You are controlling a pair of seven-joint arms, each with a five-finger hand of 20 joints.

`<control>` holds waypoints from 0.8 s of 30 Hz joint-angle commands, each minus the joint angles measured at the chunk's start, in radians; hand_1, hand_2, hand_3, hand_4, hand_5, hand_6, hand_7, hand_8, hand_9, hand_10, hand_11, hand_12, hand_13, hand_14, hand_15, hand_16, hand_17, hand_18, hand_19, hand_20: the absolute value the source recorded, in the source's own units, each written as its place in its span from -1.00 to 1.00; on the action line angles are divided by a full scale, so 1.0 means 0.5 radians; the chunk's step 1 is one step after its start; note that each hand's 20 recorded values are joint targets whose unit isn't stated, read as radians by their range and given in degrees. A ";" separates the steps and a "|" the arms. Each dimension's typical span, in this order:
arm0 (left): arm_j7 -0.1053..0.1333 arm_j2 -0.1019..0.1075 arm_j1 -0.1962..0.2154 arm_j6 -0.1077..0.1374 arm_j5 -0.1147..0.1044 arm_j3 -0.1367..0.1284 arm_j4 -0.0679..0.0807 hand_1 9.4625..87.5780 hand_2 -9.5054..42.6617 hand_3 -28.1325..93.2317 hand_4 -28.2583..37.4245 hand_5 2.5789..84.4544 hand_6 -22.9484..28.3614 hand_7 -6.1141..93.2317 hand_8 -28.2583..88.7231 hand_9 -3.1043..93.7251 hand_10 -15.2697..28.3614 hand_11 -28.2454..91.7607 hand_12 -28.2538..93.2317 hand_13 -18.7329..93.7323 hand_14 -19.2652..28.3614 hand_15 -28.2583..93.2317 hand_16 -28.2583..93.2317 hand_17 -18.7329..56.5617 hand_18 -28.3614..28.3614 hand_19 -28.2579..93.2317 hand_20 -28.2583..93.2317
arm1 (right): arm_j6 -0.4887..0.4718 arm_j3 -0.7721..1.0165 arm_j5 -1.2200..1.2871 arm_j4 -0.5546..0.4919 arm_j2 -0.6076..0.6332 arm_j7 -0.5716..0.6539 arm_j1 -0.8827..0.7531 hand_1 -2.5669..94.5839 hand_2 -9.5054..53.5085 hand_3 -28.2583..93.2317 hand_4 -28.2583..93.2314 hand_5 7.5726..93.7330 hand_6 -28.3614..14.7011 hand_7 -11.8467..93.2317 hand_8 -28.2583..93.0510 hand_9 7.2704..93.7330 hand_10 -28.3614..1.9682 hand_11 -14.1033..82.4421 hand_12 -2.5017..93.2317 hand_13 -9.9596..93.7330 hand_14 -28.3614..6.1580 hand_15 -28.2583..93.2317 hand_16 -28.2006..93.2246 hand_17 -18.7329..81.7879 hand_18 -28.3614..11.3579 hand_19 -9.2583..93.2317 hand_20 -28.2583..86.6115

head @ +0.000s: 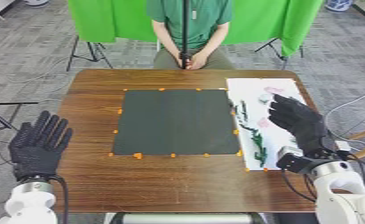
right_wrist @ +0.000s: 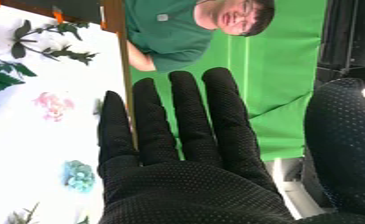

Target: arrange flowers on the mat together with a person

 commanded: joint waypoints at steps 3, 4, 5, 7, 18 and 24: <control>-0.028 -0.037 0.081 -0.139 0.115 -0.025 0.009 -0.55 -0.13 0.73 -1.00 0.00 0.23 -0.63 -0.69 -0.21 0.28 -0.21 -0.49 -0.20 0.34 -0.13 -0.70 -0.67 0.48 0.08 -0.42 | -0.077 0.042 -0.007 -0.005 -0.033 0.001 -0.033 -0.61 -0.54 0.81 -0.95 -0.14 0.16 -0.47 -0.73 -0.16 0.00 -0.56 -0.70 -0.16 -0.24 -0.37 -0.32 -0.43 -0.45 -0.31 -0.35; -0.035 -0.039 0.077 -0.141 0.136 -0.026 0.013 -0.55 -0.13 0.73 -1.00 0.00 0.23 -0.63 -0.69 -0.21 0.28 -0.21 -0.48 -0.20 0.34 -0.13 -0.70 -0.67 0.48 0.08 -0.42 | -0.073 0.038 -0.015 -0.006 -0.032 0.001 -0.033 -0.61 -0.54 0.81 -0.95 -0.15 0.16 -0.47 -0.73 -0.16 0.00 -0.56 -0.70 -0.16 -0.24 -0.37 -0.32 -0.43 -0.46 -0.31 -0.35; -0.043 -0.034 0.075 -0.134 0.165 -0.027 0.013 -0.55 -0.14 0.73 -1.00 0.00 0.23 -0.63 -0.69 -0.21 0.27 -0.22 -0.48 -0.20 0.34 -0.13 -0.70 -0.67 0.48 0.08 -0.42 | -0.071 0.036 -0.017 -0.006 -0.035 0.001 -0.032 -0.61 -0.54 0.81 -0.95 -0.14 0.16 -0.47 -0.73 -0.16 -0.01 -0.56 -0.70 -0.16 -0.24 -0.37 -0.32 -0.43 -0.46 -0.32 -0.35; -0.073 -0.042 0.084 -0.092 0.236 -0.038 0.004 -0.55 -0.14 0.72 -1.00 0.00 0.23 -0.63 -0.69 -0.21 0.28 -0.22 -0.48 -0.20 0.34 -0.13 -0.70 -0.67 0.48 0.08 -0.42 | -0.075 0.020 -0.009 0.007 -0.033 0.021 -0.001 -0.60 -0.54 0.81 -0.96 -0.14 0.16 -0.47 -0.74 -0.16 -0.02 -0.56 -0.70 -0.15 -0.24 -0.36 -0.31 -0.42 -0.46 -0.28 -0.33; -0.083 -0.056 0.090 -0.037 0.230 -0.023 -0.007 -0.54 -0.10 0.71 -1.00 0.06 0.25 -0.60 -0.69 -0.10 0.32 -0.18 -0.44 -0.13 0.46 -0.06 -0.66 -0.68 0.54 0.13 -0.39 | -0.096 -0.003 0.075 0.016 -0.044 0.050 0.030 -0.59 -0.54 0.79 -0.95 -0.10 0.14 -0.48 -0.73 -0.08 -0.06 -0.54 -0.68 -0.03 -0.23 -0.31 -0.24 -0.40 -0.52 -0.18 -0.27; -0.094 -0.050 0.052 -0.054 0.243 -0.013 0.009 -0.53 -0.09 0.71 -1.00 0.07 0.25 -0.59 -0.69 -0.09 0.31 -0.17 -0.43 -0.12 0.50 -0.02 -0.66 -0.69 0.56 0.13 -0.38 | -0.082 -0.001 0.052 0.027 -0.021 0.045 0.059 -0.56 -0.63 0.79 -0.95 -0.08 0.14 -0.48 -0.73 -0.06 -0.04 -0.53 -0.67 -0.01 -0.22 -0.31 -0.23 -0.40 -0.52 -0.19 -0.27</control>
